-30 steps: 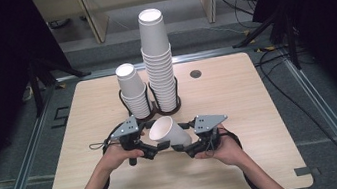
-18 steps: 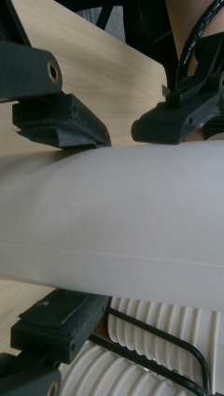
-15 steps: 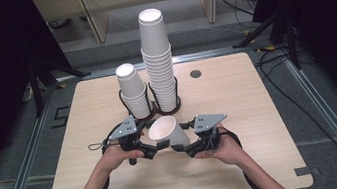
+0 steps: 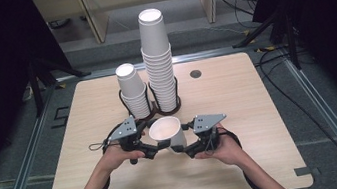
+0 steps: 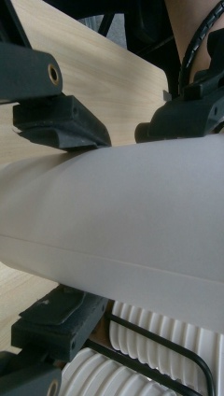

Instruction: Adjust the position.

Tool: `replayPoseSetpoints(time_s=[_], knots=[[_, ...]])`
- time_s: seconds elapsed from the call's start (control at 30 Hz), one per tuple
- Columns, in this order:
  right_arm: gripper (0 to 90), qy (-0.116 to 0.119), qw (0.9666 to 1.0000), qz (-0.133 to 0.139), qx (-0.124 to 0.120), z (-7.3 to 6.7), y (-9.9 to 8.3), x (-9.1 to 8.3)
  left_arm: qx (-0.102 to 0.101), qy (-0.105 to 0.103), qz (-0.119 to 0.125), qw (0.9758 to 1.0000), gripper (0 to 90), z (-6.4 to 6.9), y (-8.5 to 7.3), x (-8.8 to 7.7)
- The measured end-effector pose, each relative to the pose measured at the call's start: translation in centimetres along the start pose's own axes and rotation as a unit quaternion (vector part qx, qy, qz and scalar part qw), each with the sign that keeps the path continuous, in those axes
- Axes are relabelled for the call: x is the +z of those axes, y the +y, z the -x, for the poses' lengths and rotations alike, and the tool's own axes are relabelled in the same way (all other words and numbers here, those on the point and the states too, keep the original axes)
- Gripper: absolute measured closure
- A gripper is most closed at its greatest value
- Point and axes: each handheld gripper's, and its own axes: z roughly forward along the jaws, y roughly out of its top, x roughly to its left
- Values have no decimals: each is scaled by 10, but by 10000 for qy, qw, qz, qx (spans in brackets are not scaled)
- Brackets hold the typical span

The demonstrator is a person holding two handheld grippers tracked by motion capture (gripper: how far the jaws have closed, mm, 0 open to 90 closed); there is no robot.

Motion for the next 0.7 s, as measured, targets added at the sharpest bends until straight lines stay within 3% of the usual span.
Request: replayPoseSetpoints(time_s=[0.1,0.27,0.33,0.47,0.5,0.7], knots=[[265,115,9999,30,83,0,0,1,48,-1,25,10000,145,0,1,0],[266,-45,10000,24,-4,0,1,0,106,9,14,9999,158,0,2,-1],[266,30,10000,39,65,0,1,1,134,11,19,9999,162,0,2,-1],[266,-54,10000,42,-55,1,2,0,141,-32,118,9998,172,0,2,-1],[266,-32,10000,19,15,0,2,0,144,-33,123,9998,173,0,2,-1],[263,-7,10000,57,43,0,2,0,176,7,59,9998,183,1,4,-2]])
